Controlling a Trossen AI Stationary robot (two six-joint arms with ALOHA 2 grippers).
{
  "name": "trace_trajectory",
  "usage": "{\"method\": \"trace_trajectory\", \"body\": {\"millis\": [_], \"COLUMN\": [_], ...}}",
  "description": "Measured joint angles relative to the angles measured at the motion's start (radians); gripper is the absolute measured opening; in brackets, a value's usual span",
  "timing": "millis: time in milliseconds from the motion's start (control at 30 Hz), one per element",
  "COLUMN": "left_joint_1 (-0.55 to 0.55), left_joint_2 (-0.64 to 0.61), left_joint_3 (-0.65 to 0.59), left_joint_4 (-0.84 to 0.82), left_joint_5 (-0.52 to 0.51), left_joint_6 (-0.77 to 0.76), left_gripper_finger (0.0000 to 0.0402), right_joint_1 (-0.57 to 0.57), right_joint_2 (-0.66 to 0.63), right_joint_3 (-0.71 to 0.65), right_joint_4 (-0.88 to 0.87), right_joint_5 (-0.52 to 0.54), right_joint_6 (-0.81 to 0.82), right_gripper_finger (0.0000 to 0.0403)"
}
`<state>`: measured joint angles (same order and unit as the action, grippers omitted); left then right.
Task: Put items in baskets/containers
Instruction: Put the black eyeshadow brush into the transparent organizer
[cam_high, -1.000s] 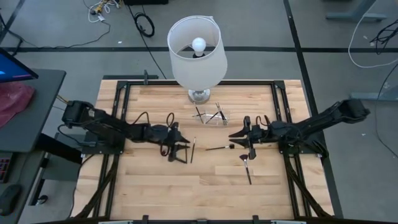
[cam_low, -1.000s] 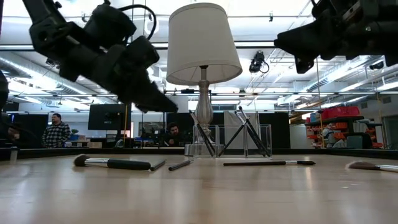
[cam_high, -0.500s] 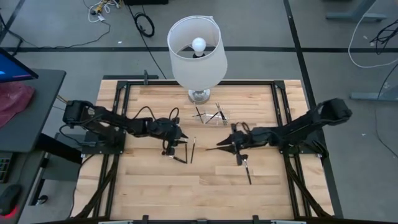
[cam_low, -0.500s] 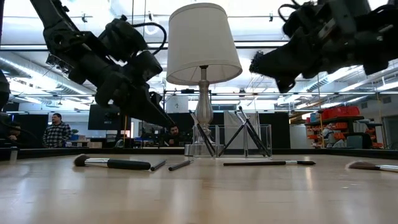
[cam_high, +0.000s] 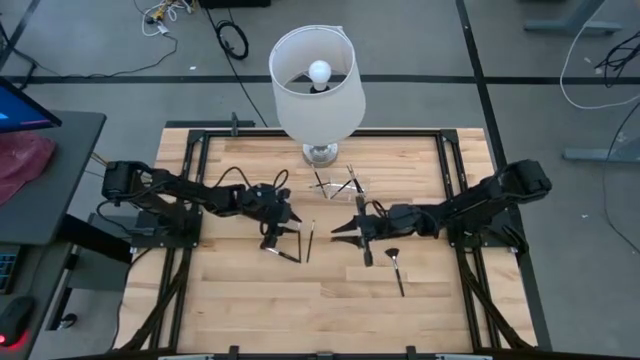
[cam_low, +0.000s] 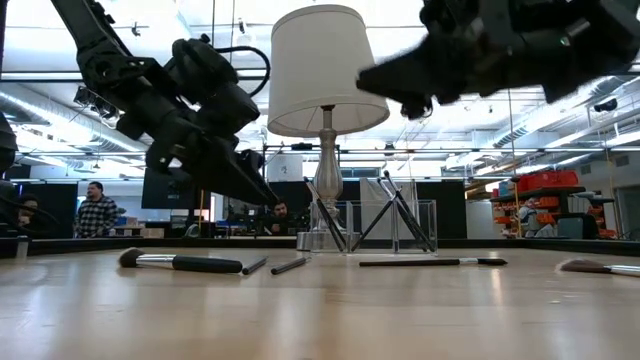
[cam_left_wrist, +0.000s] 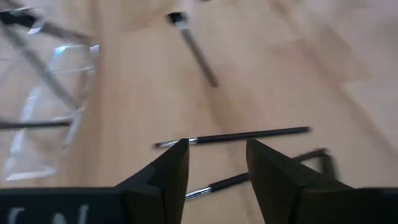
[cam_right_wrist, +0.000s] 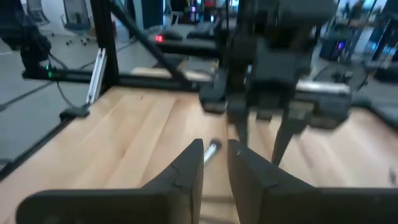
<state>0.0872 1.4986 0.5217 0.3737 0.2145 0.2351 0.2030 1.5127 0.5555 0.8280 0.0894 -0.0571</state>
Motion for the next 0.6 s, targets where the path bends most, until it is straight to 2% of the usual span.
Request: {"method": "trace_trajectory", "body": {"millis": [133, 267, 433, 600], "left_joint_1": [-0.002, 0.002, 0.002, 0.002], "left_joint_2": [0.005, 0.05, 0.156, 0.21], "left_joint_3": [0.0, 0.001, 0.005, 0.032], "left_joint_4": [-0.003, 0.015, 0.019, 0.024], "left_joint_5": [0.077, 0.07, 0.064, 0.041], "left_joint_6": [0.037, 0.074, 0.153, 0.21], "left_gripper_finger": [0.0181, 0.0183, 0.0183, 0.0183], "right_joint_1": [-0.009, -0.028, -0.068, -0.104], "right_joint_2": [0.0, 0.0, 0.0, 0.009], "right_joint_3": [0.045, 0.073, 0.086, 0.087], "right_joint_4": [-0.002, -0.004, -0.009, -0.147], "right_joint_5": [0.0, 0.0, 0.003, 0.007], "right_joint_6": [-0.012, -0.001, 0.119, 0.179], "right_gripper_finger": [0.0077, 0.0077, 0.0077, 0.0077]}}
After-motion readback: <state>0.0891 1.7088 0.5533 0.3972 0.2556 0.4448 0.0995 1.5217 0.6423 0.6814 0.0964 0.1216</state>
